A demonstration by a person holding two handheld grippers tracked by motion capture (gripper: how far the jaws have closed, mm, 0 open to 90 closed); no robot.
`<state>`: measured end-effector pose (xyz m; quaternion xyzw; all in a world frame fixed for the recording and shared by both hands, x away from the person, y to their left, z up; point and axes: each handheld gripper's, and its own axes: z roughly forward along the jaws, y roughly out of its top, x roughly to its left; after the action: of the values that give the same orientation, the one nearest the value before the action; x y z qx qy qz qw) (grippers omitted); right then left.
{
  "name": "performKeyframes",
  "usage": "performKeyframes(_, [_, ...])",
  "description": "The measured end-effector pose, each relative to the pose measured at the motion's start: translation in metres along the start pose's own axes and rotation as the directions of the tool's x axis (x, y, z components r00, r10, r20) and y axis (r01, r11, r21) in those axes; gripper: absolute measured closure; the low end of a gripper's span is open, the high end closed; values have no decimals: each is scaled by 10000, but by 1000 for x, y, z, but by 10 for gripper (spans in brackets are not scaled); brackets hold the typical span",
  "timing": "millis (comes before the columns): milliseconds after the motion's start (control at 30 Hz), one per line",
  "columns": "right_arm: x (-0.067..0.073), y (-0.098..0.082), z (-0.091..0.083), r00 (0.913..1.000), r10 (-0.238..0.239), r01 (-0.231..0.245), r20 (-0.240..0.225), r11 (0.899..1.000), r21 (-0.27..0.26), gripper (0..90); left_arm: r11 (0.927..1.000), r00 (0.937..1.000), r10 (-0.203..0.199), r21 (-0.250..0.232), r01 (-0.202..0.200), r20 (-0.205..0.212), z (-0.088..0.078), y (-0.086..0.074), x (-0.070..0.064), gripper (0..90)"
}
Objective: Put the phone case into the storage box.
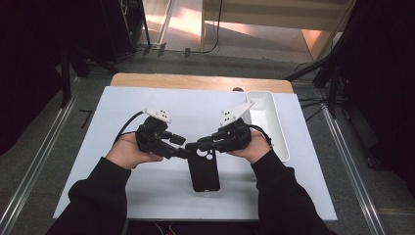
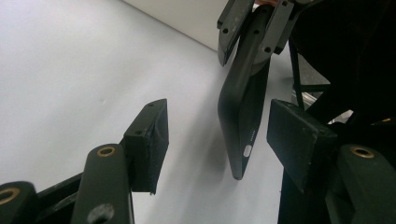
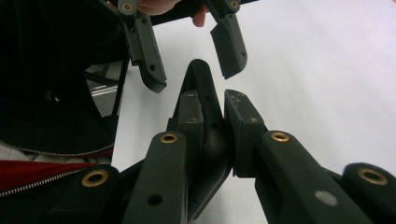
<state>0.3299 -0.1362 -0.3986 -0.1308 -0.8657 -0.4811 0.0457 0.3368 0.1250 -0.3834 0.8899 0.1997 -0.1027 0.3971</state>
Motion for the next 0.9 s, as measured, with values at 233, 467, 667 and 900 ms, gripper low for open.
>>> performKeyframes(233, [0,1,2,9998,-122,122,-130,9999,28,759,9996,9997,-140,234,136,201,5,3,0,454])
performKeyframes(467, [0,1,4,9992,-300,301,-274,9995,13,759,9985,9990,-34,556,9,451,9,3,0,577])
performKeyframes(667, [1,2,6,9986,-287,290,-445,9996,68,759,9952,9981,-163,975,105,587,13,4,-2,725])
performKeyframes(900, [0,1,9,9977,-293,298,-615,9995,76,756,9944,9969,-72,1055,-12,786,13,4,-2,784])
